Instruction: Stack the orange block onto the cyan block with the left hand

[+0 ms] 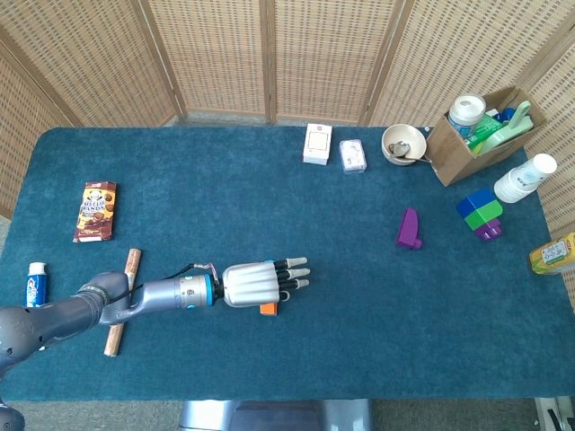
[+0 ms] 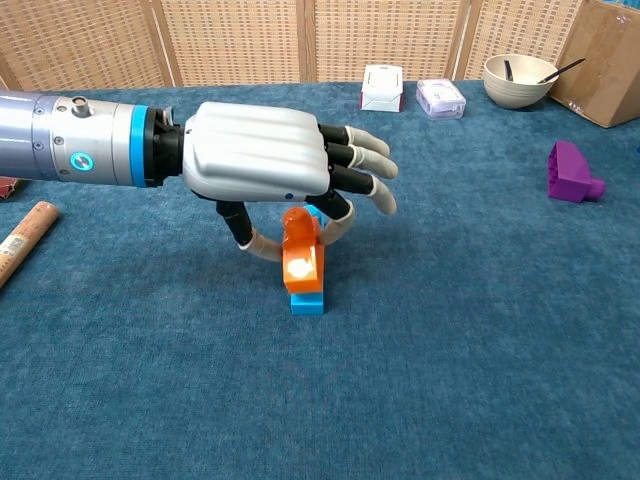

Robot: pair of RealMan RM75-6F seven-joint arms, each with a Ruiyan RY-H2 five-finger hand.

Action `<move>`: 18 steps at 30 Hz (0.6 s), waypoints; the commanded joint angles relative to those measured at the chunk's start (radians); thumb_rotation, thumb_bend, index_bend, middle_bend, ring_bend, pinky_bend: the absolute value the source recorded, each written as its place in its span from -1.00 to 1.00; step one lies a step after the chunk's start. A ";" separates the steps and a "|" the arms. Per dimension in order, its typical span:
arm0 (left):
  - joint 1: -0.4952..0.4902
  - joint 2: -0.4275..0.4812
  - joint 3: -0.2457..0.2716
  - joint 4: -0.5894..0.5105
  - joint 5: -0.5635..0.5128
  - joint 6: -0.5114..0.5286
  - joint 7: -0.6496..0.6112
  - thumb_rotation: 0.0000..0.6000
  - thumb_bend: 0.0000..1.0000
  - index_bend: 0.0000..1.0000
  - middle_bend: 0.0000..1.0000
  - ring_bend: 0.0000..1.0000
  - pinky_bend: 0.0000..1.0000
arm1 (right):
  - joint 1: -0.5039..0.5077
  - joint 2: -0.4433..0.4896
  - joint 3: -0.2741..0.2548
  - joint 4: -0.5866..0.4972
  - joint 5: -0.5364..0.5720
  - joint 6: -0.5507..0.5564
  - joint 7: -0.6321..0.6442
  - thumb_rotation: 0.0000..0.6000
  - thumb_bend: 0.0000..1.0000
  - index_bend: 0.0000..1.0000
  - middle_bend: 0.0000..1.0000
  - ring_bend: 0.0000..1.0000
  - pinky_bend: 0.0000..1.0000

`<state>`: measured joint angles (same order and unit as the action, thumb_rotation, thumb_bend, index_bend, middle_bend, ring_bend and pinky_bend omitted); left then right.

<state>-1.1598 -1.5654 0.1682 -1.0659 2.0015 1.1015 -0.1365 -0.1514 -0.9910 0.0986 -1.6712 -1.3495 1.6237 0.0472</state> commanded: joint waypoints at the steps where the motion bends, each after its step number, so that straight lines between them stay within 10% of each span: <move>1: -0.001 -0.003 0.001 0.002 0.000 -0.002 0.002 1.00 -0.33 0.11 -0.65 -0.86 -0.92 | 0.000 -0.001 0.000 0.001 0.000 -0.001 0.000 1.00 -0.35 -0.21 -0.22 -0.35 -0.20; 18: -0.010 -0.011 0.006 -0.011 -0.019 -0.032 0.012 1.00 -0.33 0.10 -0.66 -0.87 -0.93 | -0.004 -0.002 0.002 0.009 0.001 -0.003 0.009 1.00 -0.36 -0.21 -0.22 -0.35 -0.20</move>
<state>-1.1697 -1.5761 0.1737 -1.0770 1.9826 1.0693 -0.1250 -0.1556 -0.9929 0.1002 -1.6623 -1.3481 1.6203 0.0566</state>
